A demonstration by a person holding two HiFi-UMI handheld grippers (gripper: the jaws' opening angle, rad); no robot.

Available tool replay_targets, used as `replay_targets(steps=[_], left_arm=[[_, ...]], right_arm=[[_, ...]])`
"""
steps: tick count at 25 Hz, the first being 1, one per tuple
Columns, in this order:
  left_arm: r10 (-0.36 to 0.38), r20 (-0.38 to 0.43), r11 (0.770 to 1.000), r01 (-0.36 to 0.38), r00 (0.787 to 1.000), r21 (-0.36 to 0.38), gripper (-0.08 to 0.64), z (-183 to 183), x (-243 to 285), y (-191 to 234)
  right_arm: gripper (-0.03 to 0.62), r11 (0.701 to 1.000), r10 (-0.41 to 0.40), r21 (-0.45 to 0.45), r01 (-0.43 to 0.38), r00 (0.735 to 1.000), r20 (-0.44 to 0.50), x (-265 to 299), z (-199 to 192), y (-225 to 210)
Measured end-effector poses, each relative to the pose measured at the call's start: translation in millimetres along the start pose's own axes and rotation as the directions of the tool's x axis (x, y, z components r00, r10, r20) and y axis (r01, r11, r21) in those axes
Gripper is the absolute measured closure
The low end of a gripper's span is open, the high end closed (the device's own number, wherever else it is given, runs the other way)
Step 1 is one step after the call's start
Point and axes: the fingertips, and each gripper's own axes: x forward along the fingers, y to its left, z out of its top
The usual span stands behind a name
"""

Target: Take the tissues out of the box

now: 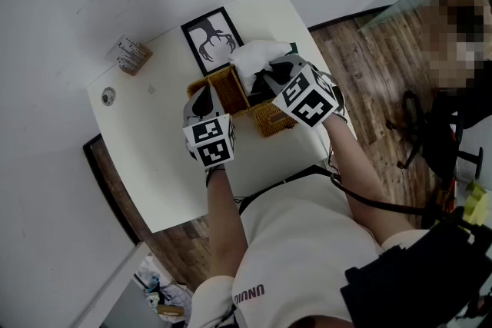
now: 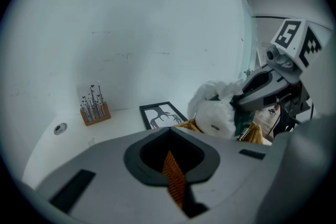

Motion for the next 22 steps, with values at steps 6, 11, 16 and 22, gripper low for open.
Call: replay_targets(steps=[6, 11, 16, 22], left_arm=[[-0.003, -0.001, 1.000, 0.003, 1.000, 0.000, 0.548, -1, 0, 0], [-0.004, 0.000, 1.000, 0.004, 1.000, -0.005, 0.548, 0, 0, 0], [-0.004, 0.004, 1.000, 0.004, 1.000, -0.017, 0.548, 0, 0, 2], [-0.011, 0.008, 0.999, 0.012, 1.000, -0.040, 0.548, 0, -1, 3]], right_arm=[[0.535, 1.000, -0.002, 0.000, 0.002, 1.000, 0.001, -2, 1, 0], [0.535, 1.000, -0.006, -0.006, 0.006, 1.000, 0.005, -3, 4, -1], [0.535, 1.000, -0.012, -0.012, 0.012, 1.000, 0.014, -7, 8, -2], [0.535, 1.000, -0.019, -0.012, 0.019, 1.000, 0.022, -9, 10, -3]])
